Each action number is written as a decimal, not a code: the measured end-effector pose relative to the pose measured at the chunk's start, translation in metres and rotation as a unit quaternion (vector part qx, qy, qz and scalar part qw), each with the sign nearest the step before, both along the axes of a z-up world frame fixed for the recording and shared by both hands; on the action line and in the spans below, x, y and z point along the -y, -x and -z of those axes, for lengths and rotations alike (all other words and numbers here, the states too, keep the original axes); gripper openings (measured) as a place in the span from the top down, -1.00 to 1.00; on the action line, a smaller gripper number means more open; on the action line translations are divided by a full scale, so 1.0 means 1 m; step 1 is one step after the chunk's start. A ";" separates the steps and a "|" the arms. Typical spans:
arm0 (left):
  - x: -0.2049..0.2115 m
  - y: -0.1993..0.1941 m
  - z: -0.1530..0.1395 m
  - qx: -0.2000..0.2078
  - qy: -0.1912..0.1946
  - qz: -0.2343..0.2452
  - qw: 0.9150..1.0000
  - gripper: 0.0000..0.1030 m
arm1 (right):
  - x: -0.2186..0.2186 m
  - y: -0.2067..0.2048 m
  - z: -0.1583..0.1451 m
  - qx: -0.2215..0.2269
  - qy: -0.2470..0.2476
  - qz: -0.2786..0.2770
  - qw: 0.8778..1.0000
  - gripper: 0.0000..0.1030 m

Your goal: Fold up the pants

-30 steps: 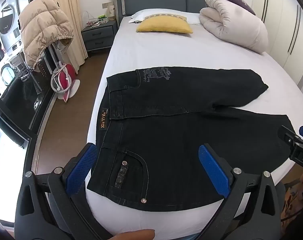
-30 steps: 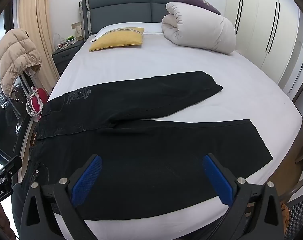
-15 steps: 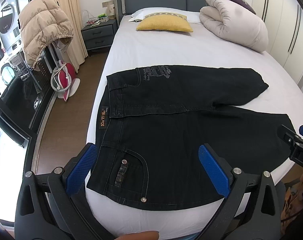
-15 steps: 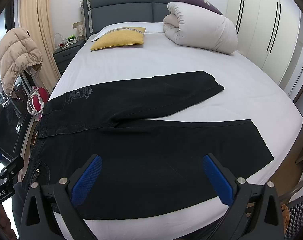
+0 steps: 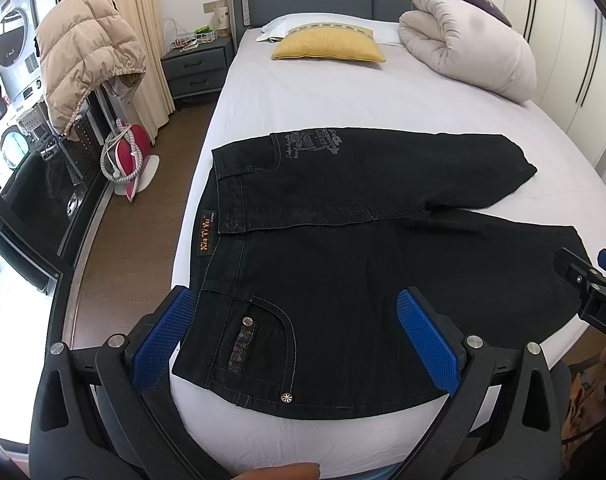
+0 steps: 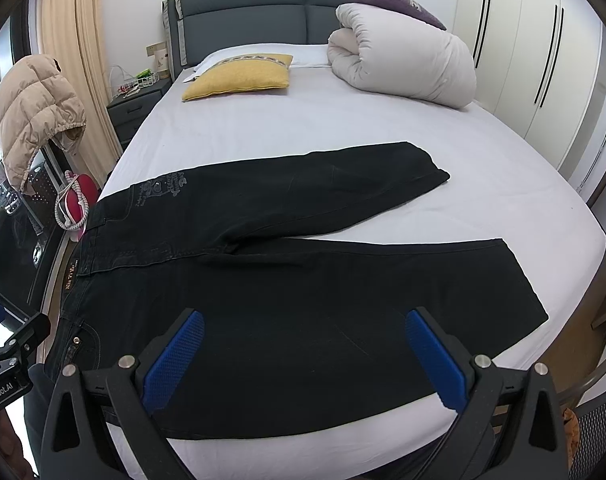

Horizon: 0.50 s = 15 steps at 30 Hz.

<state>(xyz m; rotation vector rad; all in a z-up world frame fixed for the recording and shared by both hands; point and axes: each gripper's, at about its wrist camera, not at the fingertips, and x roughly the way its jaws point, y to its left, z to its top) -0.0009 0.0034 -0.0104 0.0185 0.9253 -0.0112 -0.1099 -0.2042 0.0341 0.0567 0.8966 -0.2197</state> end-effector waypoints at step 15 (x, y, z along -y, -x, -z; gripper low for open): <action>0.000 0.000 0.005 -0.003 0.001 0.002 1.000 -1.00 | 0.000 0.000 -0.001 0.000 -0.001 0.000 1.000 -1.00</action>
